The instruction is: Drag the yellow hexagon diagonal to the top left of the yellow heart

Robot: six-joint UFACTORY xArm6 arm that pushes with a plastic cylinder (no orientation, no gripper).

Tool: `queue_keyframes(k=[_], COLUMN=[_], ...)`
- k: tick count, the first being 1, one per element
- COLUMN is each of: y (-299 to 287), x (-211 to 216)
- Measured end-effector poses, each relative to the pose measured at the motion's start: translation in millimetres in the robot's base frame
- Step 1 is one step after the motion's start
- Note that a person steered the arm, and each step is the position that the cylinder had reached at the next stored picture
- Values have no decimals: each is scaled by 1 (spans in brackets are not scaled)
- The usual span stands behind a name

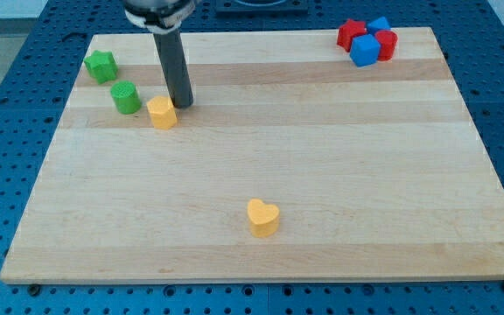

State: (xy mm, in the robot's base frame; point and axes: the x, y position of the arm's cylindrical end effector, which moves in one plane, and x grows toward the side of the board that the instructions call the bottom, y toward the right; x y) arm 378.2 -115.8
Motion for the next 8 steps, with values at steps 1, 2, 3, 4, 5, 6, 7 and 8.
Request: queue_keyframes(k=[1,2,3,4,5,6,7,8], y=[42,57,54,36,1,-33,-36,-40], x=[56,67,27,-8,-20,6,46,44])
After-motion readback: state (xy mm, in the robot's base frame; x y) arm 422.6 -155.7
